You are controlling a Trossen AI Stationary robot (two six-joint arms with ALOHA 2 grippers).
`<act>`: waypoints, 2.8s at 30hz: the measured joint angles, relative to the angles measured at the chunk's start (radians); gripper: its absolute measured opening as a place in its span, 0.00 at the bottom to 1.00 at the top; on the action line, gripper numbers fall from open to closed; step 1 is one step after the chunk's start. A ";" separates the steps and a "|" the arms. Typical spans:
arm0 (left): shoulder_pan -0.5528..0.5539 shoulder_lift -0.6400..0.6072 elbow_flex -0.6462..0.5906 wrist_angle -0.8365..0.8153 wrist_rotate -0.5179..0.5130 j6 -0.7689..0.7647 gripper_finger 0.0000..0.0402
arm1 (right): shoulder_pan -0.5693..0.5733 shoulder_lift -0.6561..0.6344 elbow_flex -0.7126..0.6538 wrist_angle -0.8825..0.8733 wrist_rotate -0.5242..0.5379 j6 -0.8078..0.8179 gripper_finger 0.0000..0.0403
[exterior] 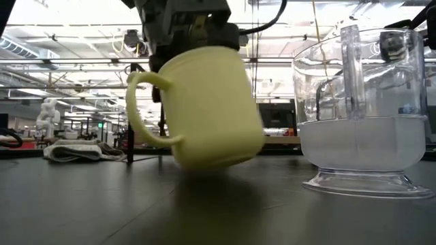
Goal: Stack small to large cups/mugs on shelf
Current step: Put the yellow mug on the shelf
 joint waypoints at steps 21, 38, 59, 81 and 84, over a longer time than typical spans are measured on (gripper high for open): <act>0.000 -0.002 0.057 -0.168 -0.063 -0.149 0.04 | 0.000 0.000 0.000 -0.009 0.000 -0.002 0.00; -0.014 -0.002 0.057 -0.148 -0.047 -0.172 0.14 | 0.000 0.000 0.000 -0.009 0.000 0.000 0.00; -0.021 -0.002 0.057 -0.080 -0.015 -0.123 0.31 | 0.000 0.000 0.000 -0.008 0.000 0.006 0.00; -0.025 -0.191 0.058 -0.101 -0.017 -0.007 0.52 | 0.000 0.000 0.000 -0.007 0.000 0.026 0.00; -0.031 -0.234 0.058 -0.131 -0.018 0.062 0.45 | 0.000 0.000 0.000 -0.007 0.000 0.025 0.00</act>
